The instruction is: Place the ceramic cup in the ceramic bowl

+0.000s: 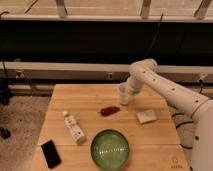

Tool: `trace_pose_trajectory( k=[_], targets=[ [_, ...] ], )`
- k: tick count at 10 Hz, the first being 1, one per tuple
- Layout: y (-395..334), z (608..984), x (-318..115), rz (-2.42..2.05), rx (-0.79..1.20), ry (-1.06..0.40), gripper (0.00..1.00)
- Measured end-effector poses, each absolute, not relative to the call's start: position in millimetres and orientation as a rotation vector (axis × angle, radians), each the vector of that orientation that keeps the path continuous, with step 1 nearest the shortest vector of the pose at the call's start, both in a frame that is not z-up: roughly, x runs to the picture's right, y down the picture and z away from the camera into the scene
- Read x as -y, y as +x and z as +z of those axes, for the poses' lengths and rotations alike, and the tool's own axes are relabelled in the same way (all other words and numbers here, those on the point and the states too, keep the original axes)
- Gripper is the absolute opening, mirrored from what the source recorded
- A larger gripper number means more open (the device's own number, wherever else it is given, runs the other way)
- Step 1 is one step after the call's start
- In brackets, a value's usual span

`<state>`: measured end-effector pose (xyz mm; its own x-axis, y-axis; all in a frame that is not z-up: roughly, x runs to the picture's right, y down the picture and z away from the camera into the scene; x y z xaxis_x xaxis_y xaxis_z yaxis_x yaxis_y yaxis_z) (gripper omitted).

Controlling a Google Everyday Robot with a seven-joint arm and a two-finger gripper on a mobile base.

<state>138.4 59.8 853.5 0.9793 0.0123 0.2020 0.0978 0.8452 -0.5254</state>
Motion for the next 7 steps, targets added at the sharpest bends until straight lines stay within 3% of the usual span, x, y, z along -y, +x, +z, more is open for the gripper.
trace_pose_trajectory(
  k=[7],
  targets=[
    [132,827,-56,-0.066,0.207,-0.563,0.0]
  ],
)
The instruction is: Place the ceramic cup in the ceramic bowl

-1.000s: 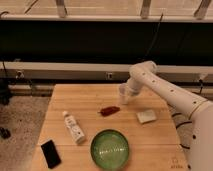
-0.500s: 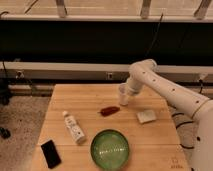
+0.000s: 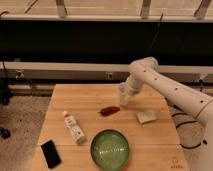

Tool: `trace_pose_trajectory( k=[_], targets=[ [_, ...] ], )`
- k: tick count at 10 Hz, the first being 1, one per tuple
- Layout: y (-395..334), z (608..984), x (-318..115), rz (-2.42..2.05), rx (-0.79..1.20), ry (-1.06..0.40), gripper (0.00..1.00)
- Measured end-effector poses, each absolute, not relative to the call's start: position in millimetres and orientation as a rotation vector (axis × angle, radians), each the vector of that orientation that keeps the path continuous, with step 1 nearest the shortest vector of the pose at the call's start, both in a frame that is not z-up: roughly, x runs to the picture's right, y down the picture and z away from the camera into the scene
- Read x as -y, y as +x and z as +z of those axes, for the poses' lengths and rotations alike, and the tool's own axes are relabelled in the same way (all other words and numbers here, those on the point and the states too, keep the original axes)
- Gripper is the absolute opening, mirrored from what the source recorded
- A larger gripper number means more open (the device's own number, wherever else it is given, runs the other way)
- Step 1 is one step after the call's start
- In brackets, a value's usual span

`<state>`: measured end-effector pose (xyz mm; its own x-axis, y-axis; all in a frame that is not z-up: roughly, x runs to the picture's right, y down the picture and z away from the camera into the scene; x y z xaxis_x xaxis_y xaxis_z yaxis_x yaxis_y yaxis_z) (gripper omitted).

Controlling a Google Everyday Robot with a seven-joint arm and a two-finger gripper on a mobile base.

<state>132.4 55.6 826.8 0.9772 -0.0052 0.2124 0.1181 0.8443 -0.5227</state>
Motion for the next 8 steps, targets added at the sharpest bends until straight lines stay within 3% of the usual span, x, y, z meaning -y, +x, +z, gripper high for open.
trace_pose_trajectory(
  k=[8],
  targets=[
    [124,795,-58,-0.084,0.212,-0.566,0.0]
  ],
)
